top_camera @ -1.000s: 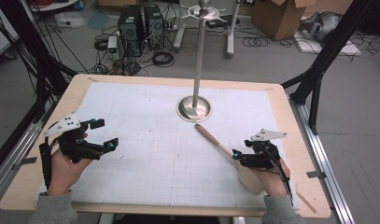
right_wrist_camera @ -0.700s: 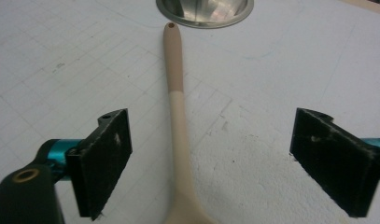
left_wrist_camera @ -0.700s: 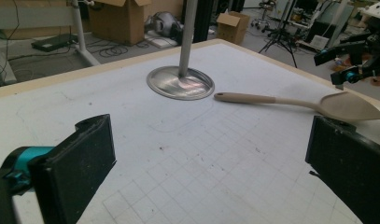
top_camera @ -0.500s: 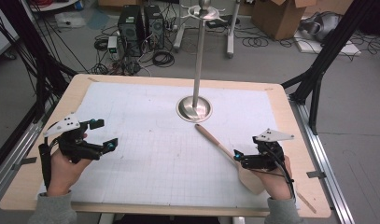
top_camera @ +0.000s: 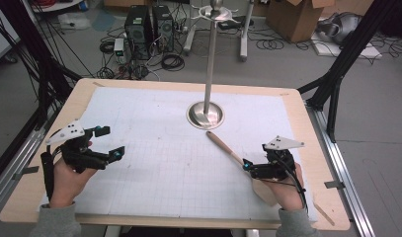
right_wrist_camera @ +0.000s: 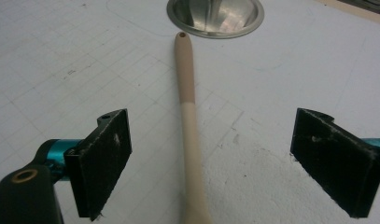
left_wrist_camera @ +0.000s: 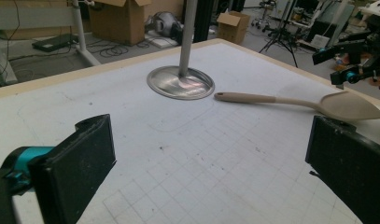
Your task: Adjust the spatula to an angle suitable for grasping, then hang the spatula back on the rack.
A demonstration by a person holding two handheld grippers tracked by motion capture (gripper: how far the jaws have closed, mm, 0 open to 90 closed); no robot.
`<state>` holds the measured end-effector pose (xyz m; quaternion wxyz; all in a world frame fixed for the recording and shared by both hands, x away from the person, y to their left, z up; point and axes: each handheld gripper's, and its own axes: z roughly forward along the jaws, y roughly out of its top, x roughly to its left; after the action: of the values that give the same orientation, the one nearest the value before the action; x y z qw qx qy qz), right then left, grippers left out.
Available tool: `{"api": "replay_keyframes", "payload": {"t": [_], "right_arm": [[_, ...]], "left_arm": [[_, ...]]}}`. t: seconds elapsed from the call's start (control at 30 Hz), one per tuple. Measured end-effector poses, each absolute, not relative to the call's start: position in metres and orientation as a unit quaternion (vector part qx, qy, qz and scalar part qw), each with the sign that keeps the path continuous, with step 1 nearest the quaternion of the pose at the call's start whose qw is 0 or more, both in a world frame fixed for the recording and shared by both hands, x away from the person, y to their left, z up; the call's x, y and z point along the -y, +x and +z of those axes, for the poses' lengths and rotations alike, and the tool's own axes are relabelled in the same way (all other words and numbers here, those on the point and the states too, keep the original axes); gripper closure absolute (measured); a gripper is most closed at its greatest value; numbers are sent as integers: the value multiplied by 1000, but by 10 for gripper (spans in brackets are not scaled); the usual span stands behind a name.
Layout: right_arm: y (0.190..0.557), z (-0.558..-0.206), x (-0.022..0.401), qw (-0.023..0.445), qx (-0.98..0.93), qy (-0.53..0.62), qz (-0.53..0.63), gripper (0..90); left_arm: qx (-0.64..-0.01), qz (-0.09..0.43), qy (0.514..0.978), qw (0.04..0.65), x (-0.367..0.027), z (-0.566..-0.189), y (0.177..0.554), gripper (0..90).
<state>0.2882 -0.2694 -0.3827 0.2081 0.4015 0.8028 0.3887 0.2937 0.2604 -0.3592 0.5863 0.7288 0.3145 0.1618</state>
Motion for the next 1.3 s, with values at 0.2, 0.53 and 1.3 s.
{"api": "replay_keyframes", "payload": {"t": [0.2,0.53,1.3], "right_arm": [[292,-385,264,203,-808,398,384,114],[296,-390,261,198,-811,399,380,114],[323,-420,245,164,-845,407,305,146]], "left_arm": [[-316,164,727,587,-262,-359,292,18],[-319,164,727,586,-264,-360,291,18],[-317,163,729,585,-262,-360,292,18]]}}
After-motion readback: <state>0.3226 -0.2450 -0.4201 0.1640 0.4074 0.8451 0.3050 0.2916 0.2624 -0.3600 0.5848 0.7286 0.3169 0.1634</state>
